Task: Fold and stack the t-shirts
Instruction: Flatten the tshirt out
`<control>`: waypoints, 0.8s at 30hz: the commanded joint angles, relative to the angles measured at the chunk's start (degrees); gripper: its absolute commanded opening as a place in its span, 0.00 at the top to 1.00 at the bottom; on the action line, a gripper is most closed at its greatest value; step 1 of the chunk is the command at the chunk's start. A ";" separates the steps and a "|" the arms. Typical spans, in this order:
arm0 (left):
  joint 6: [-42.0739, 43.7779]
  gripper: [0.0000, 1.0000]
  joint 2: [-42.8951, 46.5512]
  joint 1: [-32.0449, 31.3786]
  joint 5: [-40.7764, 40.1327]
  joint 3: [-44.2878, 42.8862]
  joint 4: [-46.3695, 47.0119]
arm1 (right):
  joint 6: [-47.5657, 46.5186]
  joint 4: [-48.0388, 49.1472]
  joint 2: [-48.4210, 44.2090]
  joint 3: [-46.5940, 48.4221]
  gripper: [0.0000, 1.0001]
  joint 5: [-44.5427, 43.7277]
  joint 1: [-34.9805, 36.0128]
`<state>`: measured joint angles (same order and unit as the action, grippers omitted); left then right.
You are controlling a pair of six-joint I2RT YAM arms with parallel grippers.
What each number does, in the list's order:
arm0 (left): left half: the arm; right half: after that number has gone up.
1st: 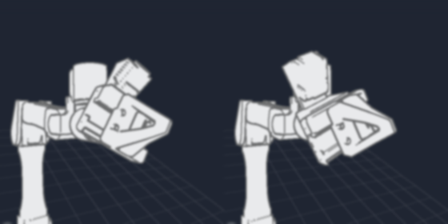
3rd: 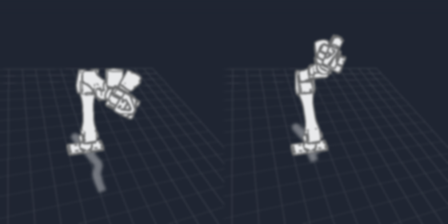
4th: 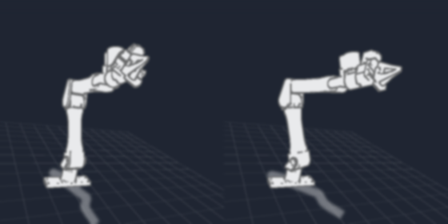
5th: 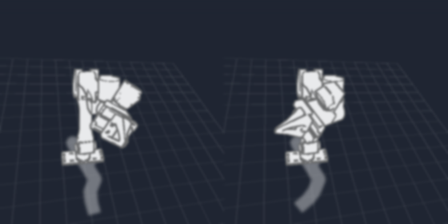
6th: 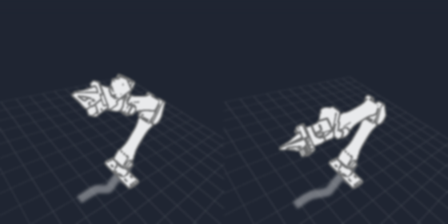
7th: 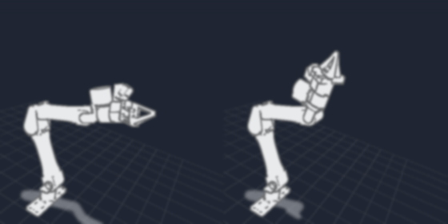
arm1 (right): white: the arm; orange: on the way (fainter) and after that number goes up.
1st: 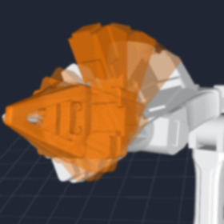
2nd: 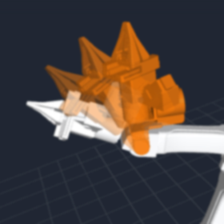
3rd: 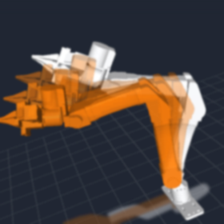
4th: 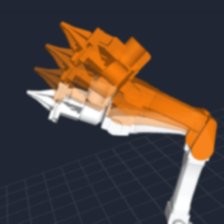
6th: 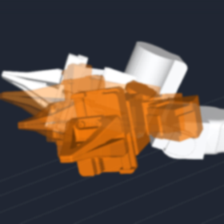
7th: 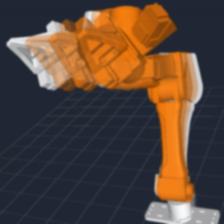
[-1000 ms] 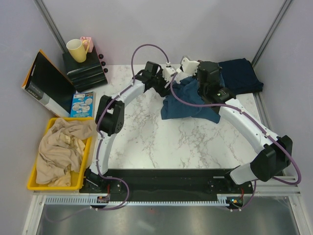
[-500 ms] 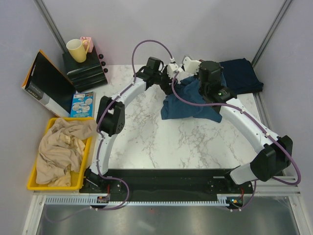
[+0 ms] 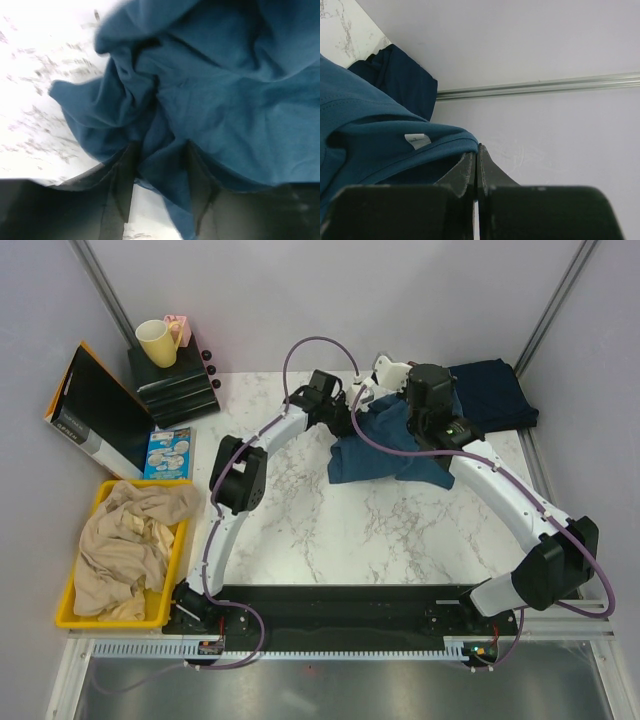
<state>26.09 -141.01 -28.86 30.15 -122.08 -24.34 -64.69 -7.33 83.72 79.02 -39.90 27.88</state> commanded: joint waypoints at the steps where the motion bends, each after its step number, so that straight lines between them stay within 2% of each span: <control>1: 1.78 0.98 -0.23 -0.41 -3.08 -2.46 -0.97 | 0.96 1.53 -0.49 1.48 1.00 -0.88 -0.28; 6: -1.81 0.98 5.64 1.08 -11.84 -1.84 -0.80 | 0.00 2.76 -0.58 1.48 1.00 -2.11 -0.46; 11: -3.06 0.98 20.30 6.52 -17.49 -3.15 -2.55 | -0.44 5.74 -1.10 1.31 1.00 -2.90 -1.51; 16: 4.58 0.98 28.94 9.08 -24.17 -10.61 -8.08 | -0.79 8.91 -1.02 1.75 1.00 -3.08 -1.86; 20: 11.25 0.98 33.69 9.17 -29.97 -14.23 -8.62 | -0.35 12.60 0.03 3.24 1.00 -2.73 -1.95; 21: 12.75 0.98 34.74 9.35 -33.80 -15.80 -8.62 | -0.35 13.65 0.38 3.33 1.00 -2.64 -2.12; 24: 13.90 0.98 37.63 10.58 -35.07 -16.26 -8.97 | -0.62 19.62 1.79 3.42 1.00 -2.81 -3.26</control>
<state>33.58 -106.04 -18.48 1.65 -137.12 -32.34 -64.97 2.74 84.29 79.44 -40.80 26.13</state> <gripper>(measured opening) 0.036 0.011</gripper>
